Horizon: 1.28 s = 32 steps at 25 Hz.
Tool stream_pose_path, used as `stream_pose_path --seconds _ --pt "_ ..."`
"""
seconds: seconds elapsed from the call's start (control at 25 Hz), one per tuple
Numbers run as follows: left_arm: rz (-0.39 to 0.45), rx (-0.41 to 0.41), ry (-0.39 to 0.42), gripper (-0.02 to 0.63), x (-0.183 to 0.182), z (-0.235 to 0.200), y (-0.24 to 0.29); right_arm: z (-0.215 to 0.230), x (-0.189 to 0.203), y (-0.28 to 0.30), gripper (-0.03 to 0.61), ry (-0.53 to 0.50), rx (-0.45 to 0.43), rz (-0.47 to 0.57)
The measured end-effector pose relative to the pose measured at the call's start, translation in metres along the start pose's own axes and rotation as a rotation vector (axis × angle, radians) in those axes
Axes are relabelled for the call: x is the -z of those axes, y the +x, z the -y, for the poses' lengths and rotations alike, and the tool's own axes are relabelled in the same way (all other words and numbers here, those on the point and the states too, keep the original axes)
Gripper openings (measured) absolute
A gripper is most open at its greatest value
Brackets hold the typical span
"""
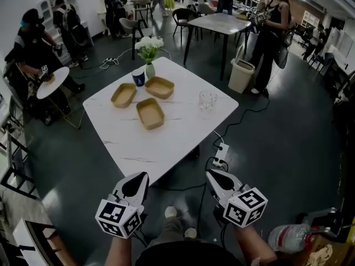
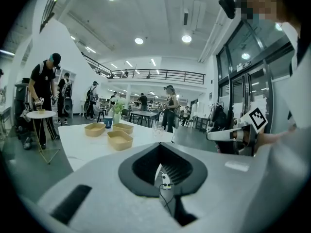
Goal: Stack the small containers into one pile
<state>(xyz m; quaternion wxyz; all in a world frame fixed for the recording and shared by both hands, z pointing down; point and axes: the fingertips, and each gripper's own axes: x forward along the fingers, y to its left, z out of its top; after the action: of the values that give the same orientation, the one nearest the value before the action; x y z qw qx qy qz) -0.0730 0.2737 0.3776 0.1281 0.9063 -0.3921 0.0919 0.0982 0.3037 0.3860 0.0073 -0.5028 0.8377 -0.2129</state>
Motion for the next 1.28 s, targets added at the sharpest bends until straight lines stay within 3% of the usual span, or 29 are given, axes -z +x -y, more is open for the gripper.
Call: stream_pose_path --seconds 0.2,0.4,0.92,1.28 --pt "-0.033 -0.033 0.065 -0.002 -0.003 -0.026 0.017 0.007 -0.014 0.033 -0.002 -0.015 -0.001 -0.007" --pt "-0.027 -0.039 0.027 -0.002 -0.011 -0.054 0.037 0.012 -0.029 0.066 -0.002 -0.035 -0.020 -0.013" --pt "-0.042 -0.073 0.029 -0.002 -0.030 -0.132 0.075 0.028 -0.051 0.165 -0.002 -0.071 -0.015 -0.052" --pt "-0.030 -0.053 0.008 -0.002 -0.041 -0.153 0.099 0.041 -0.069 0.198 -0.002 -0.098 0.023 -0.055"
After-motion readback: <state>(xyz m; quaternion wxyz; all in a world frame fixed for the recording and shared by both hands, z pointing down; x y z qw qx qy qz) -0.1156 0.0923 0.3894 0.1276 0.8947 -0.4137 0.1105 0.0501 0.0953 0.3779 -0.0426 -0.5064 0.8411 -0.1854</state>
